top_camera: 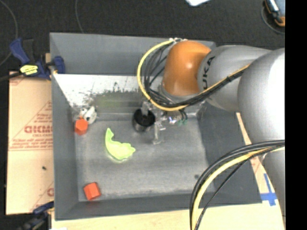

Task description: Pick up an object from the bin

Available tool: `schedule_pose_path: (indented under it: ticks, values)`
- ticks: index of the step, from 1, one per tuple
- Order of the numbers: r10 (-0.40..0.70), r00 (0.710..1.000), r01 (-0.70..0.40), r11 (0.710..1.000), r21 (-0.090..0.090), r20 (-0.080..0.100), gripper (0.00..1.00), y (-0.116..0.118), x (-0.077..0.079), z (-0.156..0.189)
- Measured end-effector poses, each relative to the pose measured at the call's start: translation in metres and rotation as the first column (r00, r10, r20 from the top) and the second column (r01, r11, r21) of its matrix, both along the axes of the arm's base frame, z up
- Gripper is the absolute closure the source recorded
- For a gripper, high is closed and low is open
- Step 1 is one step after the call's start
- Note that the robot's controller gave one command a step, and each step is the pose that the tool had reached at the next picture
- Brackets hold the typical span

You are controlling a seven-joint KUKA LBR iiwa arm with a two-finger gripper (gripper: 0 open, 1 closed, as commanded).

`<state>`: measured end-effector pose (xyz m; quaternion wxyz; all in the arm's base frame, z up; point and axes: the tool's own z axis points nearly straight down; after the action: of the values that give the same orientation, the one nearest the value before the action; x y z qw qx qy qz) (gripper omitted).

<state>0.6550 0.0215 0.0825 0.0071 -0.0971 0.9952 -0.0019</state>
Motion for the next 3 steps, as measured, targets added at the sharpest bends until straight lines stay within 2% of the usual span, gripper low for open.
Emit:
schedule_pose_path:
  ticks: [1, 2, 3]
  values:
    - [-0.402, 0.916, 0.401, 0.916, 0.012, 0.006, 0.00, -0.004, -0.013, -0.003]
    - [-0.182, 0.983, 0.182, 0.983, 0.004, 0.021, 1.00, -0.022, -0.004, 0.002]
    - [-0.181, 0.983, 0.181, 0.983, 0.004, 0.021, 1.00, -0.022, -0.004, 0.002]
